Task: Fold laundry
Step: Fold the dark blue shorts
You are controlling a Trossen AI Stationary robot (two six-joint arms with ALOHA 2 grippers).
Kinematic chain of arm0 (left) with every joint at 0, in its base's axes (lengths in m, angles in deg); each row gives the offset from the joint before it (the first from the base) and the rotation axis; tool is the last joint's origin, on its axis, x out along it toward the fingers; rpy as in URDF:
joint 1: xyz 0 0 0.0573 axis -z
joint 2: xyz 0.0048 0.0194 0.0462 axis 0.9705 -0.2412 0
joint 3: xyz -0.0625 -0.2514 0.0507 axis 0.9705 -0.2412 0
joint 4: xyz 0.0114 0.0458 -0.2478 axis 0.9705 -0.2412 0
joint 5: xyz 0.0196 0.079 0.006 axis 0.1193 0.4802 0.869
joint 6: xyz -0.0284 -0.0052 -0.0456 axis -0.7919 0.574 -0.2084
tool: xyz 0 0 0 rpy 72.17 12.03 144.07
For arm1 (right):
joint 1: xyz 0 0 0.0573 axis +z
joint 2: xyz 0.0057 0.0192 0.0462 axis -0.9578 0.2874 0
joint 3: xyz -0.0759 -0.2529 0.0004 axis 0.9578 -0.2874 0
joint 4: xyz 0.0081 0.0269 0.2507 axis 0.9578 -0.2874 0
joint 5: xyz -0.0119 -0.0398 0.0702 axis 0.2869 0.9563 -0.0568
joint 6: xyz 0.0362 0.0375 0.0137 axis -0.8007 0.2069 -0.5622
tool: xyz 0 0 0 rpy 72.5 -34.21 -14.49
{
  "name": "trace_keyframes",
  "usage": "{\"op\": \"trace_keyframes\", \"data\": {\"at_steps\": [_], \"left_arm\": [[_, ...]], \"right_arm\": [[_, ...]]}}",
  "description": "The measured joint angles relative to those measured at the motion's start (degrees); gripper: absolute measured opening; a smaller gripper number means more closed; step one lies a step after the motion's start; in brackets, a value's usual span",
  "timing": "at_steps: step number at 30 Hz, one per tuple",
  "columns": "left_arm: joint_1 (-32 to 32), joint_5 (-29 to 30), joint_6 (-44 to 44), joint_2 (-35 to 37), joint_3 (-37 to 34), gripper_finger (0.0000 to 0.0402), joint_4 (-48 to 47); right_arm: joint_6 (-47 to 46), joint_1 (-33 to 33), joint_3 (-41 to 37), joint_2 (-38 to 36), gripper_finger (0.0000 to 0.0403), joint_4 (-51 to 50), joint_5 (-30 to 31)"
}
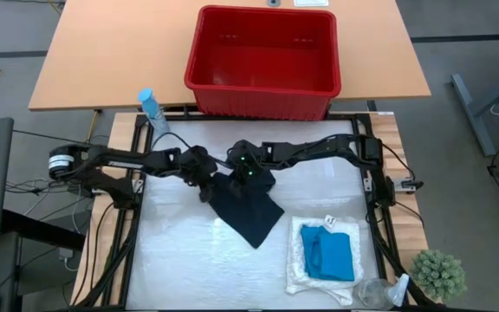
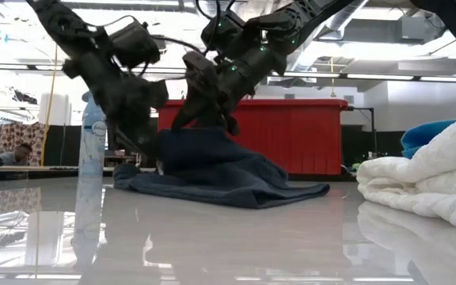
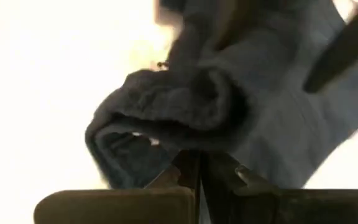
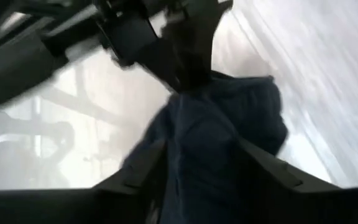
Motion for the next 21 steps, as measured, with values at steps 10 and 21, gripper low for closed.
{"op": "trace_keyframes", "data": {"at_steps": [10,21], "left_arm": [[-0.39,7.19,25.87,10.41,1.25,0.0,-11.21],[-1.03,18.06,43.79,10.34,4.82,0.0,-18.98]], "right_arm": [[2.16,0.29,0.16,-0.24,0.0231,0.32,-0.56],[4.99,1.27,-0.09,-4.09,0.0228,-2.89,-7.2]]}}
